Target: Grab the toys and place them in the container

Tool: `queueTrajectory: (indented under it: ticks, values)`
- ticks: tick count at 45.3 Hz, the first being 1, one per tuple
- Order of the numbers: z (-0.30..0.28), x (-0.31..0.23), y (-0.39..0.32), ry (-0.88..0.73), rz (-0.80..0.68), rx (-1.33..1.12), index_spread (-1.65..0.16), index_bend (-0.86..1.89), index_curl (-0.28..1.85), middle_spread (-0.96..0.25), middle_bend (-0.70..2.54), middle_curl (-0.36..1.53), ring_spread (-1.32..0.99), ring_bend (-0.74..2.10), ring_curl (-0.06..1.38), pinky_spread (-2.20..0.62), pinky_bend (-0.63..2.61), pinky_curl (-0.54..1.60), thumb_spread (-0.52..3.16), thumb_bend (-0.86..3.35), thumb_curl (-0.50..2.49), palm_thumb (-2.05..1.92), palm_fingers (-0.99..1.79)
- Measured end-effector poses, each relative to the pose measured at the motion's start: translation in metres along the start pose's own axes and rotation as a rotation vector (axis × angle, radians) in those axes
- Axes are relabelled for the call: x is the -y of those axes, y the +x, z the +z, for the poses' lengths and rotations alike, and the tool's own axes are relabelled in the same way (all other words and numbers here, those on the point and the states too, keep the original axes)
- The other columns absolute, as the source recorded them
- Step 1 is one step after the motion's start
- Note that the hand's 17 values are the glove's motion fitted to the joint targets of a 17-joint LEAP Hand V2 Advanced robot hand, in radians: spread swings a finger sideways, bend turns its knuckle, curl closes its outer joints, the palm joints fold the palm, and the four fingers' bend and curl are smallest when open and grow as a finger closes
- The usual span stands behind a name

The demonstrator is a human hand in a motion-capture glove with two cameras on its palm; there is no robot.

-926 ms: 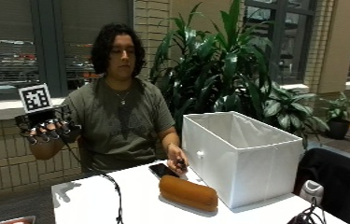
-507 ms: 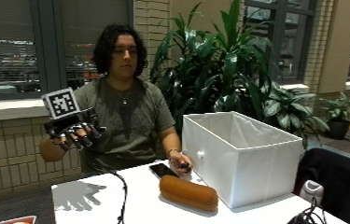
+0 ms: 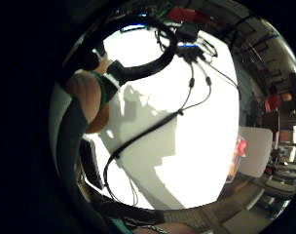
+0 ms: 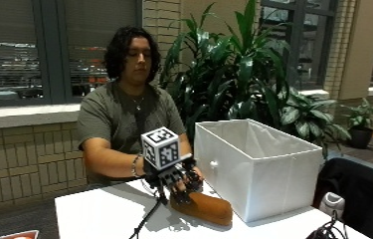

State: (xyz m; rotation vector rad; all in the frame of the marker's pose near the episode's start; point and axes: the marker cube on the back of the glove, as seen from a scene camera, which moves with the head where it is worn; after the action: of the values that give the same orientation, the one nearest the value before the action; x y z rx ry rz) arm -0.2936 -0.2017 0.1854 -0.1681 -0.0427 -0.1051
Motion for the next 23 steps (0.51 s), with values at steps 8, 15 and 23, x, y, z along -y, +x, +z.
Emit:
queueTrajectory:
  ticks: [8,15,23]
  values:
    - [0.049,0.049,-0.029,-0.135,0.118,-0.136,-0.27,0.0,0.09,-0.1,0.26,0.28,-0.25,0.73,0.26,-0.11,1.11,0.41,1.16,-0.07,0.12,-0.1,0.01]
    - [0.048,0.056,-0.034,0.057,0.125,-0.225,-0.25,-0.17,-0.04,-0.13,0.51,0.36,-0.32,1.17,0.34,-0.27,1.3,0.4,1.24,0.01,0.15,0.02,0.49]
    - [-0.036,0.057,-0.019,0.173,0.15,-0.072,-0.25,-0.04,-0.03,-0.27,0.91,0.51,-0.35,1.44,0.46,-0.36,1.36,0.44,1.5,0.11,0.18,0.15,0.74]
